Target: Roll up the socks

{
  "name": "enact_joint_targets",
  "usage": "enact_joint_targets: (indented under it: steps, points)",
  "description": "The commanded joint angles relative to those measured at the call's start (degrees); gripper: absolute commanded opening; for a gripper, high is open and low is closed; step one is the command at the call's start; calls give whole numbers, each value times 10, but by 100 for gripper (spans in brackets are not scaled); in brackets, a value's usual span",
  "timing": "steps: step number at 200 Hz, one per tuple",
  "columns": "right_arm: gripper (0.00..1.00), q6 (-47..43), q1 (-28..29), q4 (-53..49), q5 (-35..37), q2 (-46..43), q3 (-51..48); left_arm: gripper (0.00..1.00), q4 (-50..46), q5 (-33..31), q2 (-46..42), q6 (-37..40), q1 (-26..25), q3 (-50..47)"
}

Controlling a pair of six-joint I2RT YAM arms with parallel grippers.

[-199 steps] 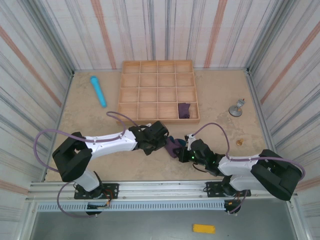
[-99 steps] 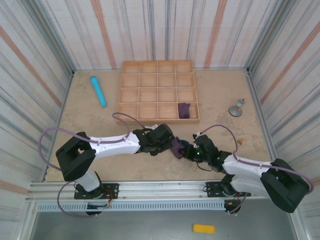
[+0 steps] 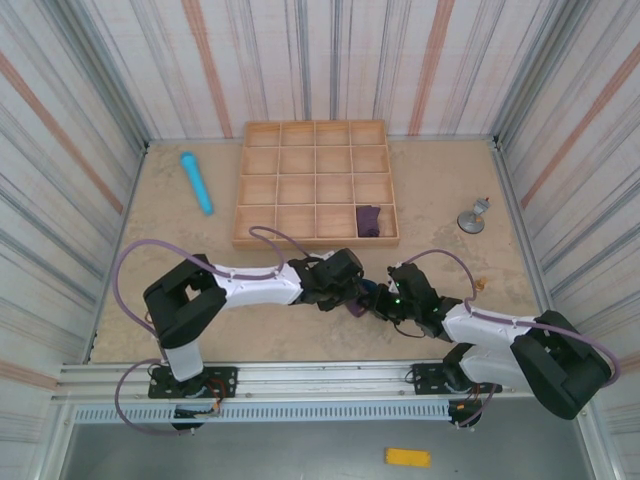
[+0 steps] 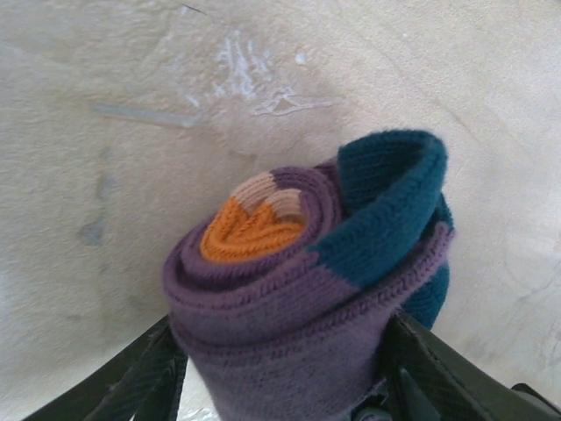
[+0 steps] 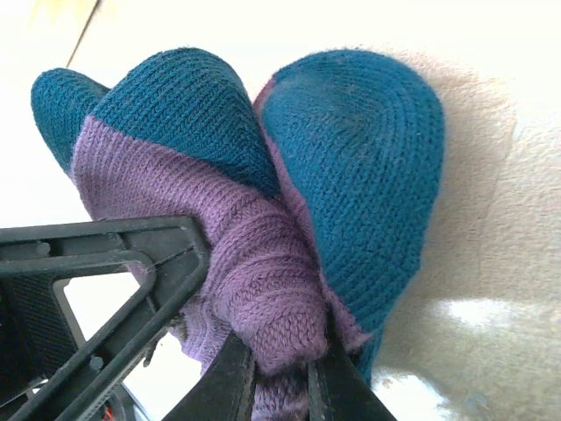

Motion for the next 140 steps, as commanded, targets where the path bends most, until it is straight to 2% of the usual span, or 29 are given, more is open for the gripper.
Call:
enact_joint_targets:
  steps: [1,34,44,55,69,84,100,109,119,140]
  points:
    - [0,17,-14,-203,40,32,-57,58,0,11,24,-5,-2,16]
    - [0,13,-18,-180,30,12,-67,44,-11,33,52,-15,4,23]
    - [1,7,-18,-174,27,-1,-69,42,-38,36,60,-19,6,33]
    - [4,-2,-19,-174,25,-20,-68,35,-73,37,69,-19,9,46]
    - [11,-15,-18,-178,25,-49,-65,22,-102,40,73,-14,16,52]
    - [23,-35,-19,-180,27,-81,-62,15,-94,38,64,-16,24,32]
    - [31,-59,-19,-182,30,-113,-53,6,-90,38,53,-10,32,19]
    - [41,-75,-19,-184,26,-123,-44,0,-101,37,50,-1,38,20]
    - [51,-98,-20,-185,18,-130,-32,0,-123,33,46,8,43,24]
    - [61,-147,-19,-197,5,-134,5,0,-175,21,36,39,53,39]
